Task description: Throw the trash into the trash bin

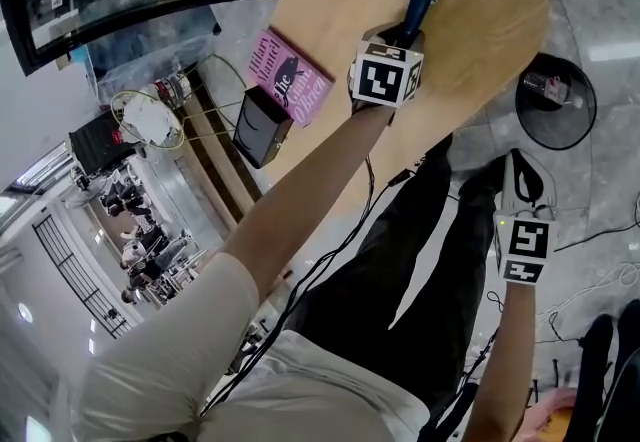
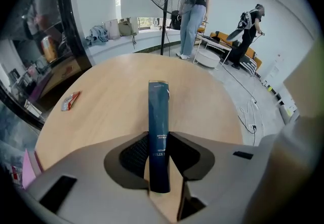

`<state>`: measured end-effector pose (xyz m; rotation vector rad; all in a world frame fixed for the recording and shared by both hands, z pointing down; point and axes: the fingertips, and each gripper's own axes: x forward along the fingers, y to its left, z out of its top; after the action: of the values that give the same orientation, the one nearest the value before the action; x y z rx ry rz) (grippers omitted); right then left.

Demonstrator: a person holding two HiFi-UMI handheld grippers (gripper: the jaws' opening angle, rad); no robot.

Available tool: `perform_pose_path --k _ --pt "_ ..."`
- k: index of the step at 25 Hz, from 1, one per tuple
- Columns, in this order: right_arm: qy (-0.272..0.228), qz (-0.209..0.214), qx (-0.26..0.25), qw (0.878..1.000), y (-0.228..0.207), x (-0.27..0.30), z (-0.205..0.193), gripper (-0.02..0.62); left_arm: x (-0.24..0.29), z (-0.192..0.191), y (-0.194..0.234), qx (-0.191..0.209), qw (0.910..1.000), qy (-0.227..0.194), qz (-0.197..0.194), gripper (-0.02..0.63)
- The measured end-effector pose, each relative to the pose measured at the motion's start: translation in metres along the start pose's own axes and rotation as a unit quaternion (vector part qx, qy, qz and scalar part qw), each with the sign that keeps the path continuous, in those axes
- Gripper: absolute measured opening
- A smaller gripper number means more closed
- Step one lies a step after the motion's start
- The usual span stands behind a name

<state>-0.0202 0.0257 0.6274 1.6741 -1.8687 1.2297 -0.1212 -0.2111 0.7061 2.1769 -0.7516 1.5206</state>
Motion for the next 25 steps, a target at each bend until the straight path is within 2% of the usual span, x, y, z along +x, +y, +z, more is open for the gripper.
perform_pose_path --k 10,16,25 --pt "-0.008 -0.005 0.004 1.000 -0.004 -0.015 -0.012 0.011 -0.019 0.002 -0.042 0.064 0.9977 -0.020 -0.013 0.106" --pt "-0.013 -0.018 0.018 1.000 -0.011 -0.029 -0.028 0.011 -0.027 0.001 -0.079 0.080 0.9960 -0.021 -0.033 0.106" --pt "-0.019 -0.039 0.044 0.998 -0.025 -0.055 -0.062 0.011 -0.041 -0.001 -0.166 0.106 0.9886 -0.041 -0.098 0.106"
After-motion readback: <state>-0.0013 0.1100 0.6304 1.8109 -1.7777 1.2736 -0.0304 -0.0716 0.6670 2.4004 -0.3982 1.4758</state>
